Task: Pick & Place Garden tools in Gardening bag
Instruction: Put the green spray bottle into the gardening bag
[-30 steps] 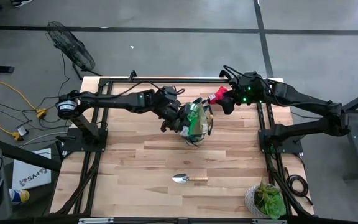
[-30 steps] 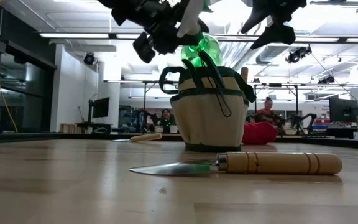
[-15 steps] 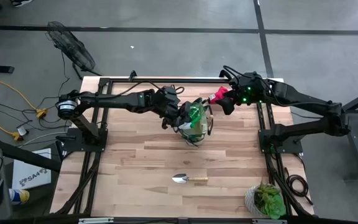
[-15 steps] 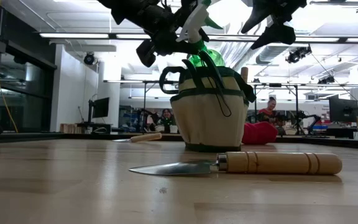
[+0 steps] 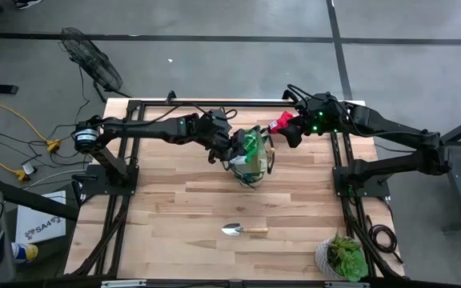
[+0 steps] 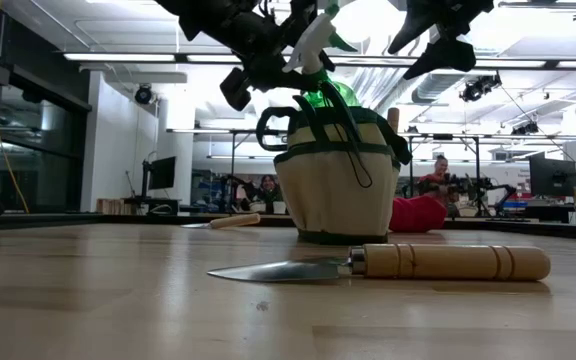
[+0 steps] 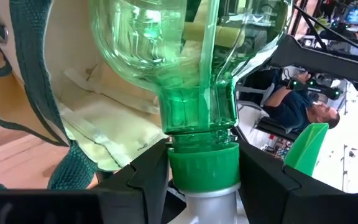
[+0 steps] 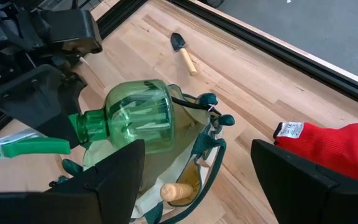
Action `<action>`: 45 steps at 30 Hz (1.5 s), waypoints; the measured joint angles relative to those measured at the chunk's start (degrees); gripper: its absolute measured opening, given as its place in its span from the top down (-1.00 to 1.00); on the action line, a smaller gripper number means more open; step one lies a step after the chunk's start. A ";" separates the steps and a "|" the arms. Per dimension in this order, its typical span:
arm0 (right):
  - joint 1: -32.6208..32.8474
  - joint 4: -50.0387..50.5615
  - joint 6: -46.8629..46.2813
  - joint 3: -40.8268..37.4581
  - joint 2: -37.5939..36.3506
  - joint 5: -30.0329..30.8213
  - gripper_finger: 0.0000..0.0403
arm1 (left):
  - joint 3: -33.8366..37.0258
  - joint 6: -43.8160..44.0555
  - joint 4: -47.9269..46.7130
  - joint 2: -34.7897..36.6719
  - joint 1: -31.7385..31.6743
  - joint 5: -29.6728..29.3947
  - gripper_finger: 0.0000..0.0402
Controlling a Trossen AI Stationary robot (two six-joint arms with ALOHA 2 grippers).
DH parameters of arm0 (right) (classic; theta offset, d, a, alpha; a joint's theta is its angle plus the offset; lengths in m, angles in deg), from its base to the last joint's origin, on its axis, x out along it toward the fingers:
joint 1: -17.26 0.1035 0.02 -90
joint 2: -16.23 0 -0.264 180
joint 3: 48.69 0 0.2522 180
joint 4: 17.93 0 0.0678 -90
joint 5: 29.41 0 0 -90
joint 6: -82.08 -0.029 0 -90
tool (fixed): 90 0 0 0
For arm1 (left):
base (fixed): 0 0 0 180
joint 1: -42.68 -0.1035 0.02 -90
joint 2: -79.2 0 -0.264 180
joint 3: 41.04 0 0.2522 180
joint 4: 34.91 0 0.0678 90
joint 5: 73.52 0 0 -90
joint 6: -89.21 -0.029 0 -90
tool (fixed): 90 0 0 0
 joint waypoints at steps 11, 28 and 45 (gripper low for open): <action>0.00 0.02 0.02 0.00 0.00 0.01 -0.42 | 0.00 -0.86 0.02 0.04 0.00 0.96 -0.14; 0.17 -0.02 -0.44 0.00 0.00 -7.91 -0.42 | 0.04 -5.28 1.83 1.47 -5.24 6.15 -0.18; 26.90 -8.98 -11.49 -4.25 3.34 10.95 -0.42 | 0.00 -33.04 1.42 4.40 -5.20 7.94 0.20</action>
